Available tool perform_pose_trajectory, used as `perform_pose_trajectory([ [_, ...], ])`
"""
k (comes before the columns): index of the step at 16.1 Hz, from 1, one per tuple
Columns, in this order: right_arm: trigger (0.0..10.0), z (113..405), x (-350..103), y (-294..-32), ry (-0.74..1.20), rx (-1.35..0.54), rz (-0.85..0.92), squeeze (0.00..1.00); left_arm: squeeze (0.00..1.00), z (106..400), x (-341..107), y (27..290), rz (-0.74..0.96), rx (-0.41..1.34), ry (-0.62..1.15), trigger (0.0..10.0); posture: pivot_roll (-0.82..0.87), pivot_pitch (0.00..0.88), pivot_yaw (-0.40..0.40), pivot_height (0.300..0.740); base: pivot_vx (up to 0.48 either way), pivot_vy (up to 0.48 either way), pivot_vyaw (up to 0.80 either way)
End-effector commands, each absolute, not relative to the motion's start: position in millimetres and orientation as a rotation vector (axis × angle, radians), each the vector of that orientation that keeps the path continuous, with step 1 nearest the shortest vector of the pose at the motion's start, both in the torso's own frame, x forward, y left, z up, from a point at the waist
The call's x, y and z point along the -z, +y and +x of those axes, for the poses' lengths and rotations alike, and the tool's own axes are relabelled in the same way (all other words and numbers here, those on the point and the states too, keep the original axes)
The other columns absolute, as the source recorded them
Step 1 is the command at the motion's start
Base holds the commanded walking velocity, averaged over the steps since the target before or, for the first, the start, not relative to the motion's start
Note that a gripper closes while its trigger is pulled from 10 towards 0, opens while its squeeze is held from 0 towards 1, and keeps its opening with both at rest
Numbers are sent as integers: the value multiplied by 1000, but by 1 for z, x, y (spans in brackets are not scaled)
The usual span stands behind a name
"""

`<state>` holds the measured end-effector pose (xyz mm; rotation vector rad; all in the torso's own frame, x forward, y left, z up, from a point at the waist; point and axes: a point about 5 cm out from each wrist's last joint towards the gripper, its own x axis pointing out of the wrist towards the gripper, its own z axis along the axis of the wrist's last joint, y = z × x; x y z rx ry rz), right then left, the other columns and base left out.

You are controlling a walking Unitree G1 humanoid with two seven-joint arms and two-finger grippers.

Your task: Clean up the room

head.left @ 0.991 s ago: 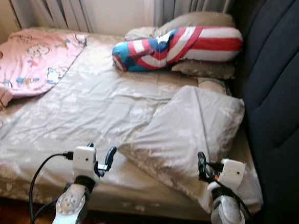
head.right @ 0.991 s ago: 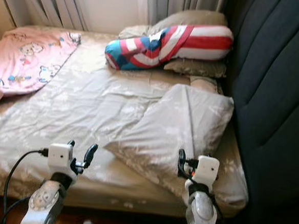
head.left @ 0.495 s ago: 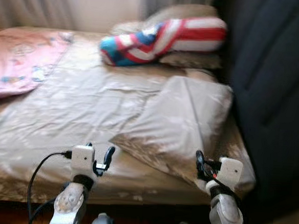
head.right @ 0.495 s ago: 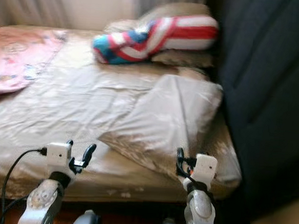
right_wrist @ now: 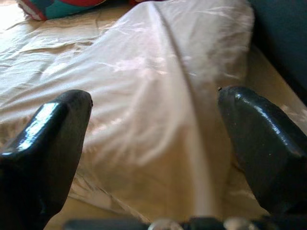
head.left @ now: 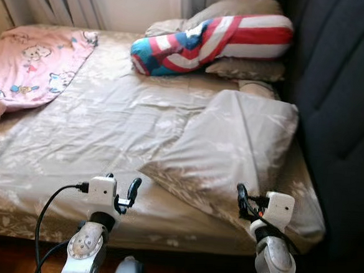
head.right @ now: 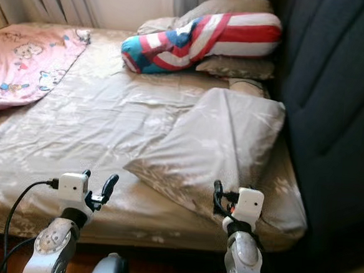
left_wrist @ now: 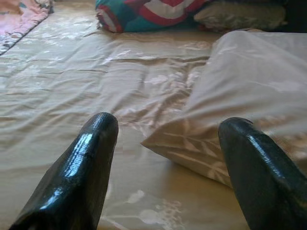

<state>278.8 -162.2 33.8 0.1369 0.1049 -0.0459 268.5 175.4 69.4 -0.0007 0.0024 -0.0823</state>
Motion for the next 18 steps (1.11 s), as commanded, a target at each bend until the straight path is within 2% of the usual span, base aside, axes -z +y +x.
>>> perform_pose_trajectory([
  [1,10000,280,-35,-158,103,29,141,0,0,270,-72,176,3,84,-2,10000,-45,79,4,652,337,0,0],
  [10,10000,284,-34,-154,122,-11,136,0,0,269,-71,176,4,83,-2,10000,-42,86,3,652,306,0,0],
  [11,10000,287,-29,-153,173,-30,117,1000,0,269,-72,175,4,87,-2,10000,-38,82,6,652,0,0,0],
  [18,10000,313,-33,-153,279,-25,190,1000,0,266,-73,177,13,94,-2,10000,-12,88,15,652,0,0,0],
])
